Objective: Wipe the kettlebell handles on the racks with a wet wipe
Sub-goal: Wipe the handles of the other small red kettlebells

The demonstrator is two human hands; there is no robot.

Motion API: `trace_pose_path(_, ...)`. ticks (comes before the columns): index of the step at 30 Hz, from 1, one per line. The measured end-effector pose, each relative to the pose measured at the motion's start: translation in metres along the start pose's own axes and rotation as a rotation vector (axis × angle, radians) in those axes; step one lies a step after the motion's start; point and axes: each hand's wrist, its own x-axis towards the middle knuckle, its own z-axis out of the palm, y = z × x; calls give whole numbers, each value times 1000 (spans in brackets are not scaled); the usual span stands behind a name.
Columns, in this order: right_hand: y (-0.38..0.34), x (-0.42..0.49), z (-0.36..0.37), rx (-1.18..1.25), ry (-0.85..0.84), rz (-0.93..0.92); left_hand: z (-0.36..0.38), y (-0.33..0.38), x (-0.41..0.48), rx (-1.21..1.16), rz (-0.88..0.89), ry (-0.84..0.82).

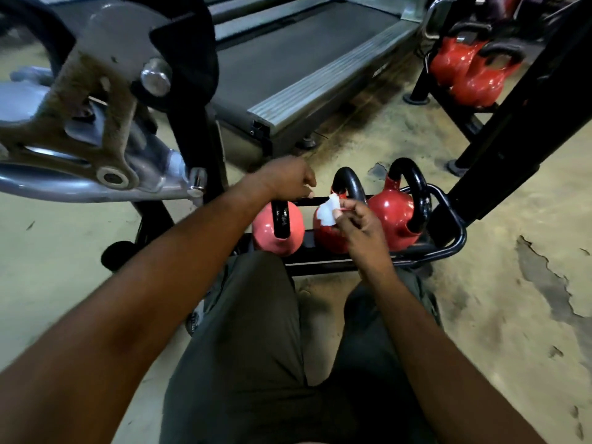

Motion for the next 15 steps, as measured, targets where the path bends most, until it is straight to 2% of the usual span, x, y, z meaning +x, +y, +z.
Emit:
trace_pose_path(5,-1,29,-54,-405,167,-258,30,33,23,-153,10,157)
trace_pose_path(9,18,48,-72,-713,45,-408,41,59,50,-317,-52,268)
trace_pose_path(11,30,41,-73,-735,27,-449,43,68,63,-334,-52,243)
trace_pose_path(15,55,12,-82,-697,121,-476,49,77,74,-313,-56,185)
